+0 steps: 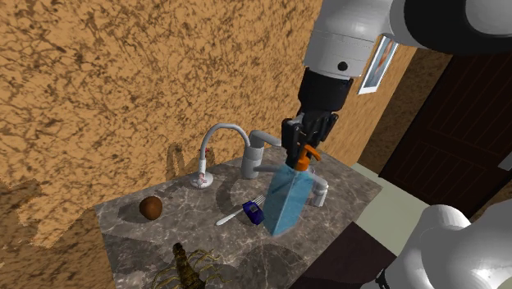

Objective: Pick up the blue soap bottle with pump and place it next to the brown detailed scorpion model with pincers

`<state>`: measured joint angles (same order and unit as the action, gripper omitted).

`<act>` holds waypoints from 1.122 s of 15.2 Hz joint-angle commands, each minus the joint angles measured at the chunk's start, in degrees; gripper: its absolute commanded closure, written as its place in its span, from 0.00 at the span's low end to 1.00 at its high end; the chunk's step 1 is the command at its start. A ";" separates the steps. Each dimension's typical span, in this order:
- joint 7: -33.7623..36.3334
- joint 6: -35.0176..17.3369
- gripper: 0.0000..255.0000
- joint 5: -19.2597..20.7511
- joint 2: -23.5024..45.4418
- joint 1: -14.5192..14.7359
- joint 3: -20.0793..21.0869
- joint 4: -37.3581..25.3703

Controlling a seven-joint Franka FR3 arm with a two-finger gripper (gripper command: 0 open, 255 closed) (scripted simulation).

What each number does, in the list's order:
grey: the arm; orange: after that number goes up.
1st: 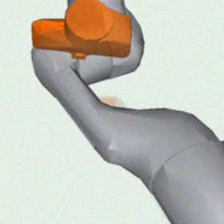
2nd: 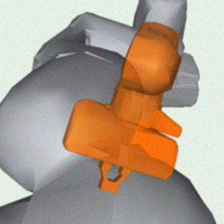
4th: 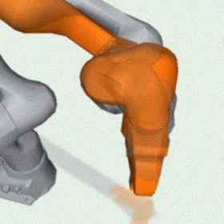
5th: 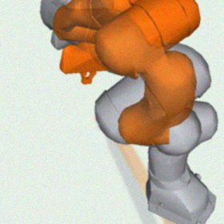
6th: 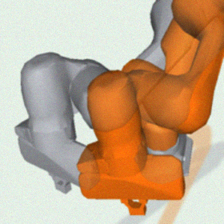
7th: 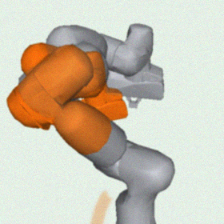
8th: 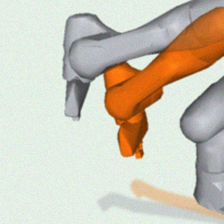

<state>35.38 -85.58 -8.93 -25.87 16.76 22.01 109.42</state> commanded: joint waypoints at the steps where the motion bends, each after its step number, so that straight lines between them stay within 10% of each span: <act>1: -0.09 -1.47 1.00 -0.20 -0.54 0.13 0.08 1.95; 17: -0.85 -13.41 1.00 -1.60 -2.96 0.96 1.11 16.22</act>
<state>34.55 -98.13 -10.48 -28.90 17.70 23.00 124.89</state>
